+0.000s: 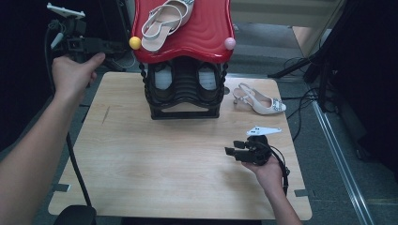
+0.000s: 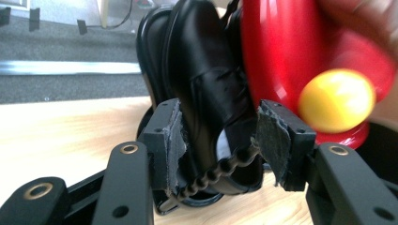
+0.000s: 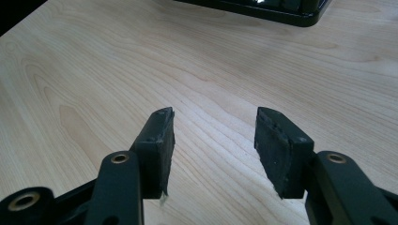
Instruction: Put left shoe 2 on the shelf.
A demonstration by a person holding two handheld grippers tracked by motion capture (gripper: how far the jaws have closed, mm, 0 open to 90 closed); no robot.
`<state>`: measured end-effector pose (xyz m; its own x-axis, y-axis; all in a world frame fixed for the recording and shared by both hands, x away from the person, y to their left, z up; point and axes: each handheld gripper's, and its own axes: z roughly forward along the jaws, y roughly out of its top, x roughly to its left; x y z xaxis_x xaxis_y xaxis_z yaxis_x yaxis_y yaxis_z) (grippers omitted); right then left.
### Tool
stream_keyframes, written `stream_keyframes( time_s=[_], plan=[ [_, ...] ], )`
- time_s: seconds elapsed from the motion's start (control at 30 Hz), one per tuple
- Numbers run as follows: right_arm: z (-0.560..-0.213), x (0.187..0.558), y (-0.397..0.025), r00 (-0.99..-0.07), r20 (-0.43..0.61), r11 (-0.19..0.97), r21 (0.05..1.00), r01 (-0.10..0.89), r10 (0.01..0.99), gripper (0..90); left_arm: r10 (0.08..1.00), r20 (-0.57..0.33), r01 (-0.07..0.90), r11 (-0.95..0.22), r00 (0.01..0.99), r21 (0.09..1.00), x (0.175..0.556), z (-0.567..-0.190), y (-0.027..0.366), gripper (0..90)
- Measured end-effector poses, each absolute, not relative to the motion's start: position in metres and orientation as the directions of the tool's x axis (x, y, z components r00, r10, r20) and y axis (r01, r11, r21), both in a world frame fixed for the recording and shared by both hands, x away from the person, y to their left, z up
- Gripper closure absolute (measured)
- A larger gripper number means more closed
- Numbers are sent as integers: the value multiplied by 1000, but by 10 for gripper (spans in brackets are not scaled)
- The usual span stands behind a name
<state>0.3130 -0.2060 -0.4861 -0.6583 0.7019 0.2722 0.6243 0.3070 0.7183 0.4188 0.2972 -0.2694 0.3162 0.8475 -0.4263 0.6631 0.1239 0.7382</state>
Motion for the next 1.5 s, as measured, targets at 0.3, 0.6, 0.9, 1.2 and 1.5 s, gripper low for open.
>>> stream_keyframes(
  time_s=[0.3,0.6,0.9,1.2,1.5],
  plan=[
    [-487,314,-205,-660,270,310,718,623,701,491,849,-433,685,122,304,718,413,-310,297,515],
    [-487,314,-205,-663,268,312,720,620,699,491,833,-459,715,114,310,690,406,-351,294,509],
    [-487,314,-205,-662,270,312,718,622,699,491,841,-450,720,109,301,686,392,-390,289,508],
    [-488,315,-203,-667,273,317,716,622,693,496,833,-452,734,85,318,673,370,-420,280,498],
    [-488,315,-202,-668,274,321,713,624,692,494,819,-459,739,64,345,670,351,-437,270,483]
  ],
)
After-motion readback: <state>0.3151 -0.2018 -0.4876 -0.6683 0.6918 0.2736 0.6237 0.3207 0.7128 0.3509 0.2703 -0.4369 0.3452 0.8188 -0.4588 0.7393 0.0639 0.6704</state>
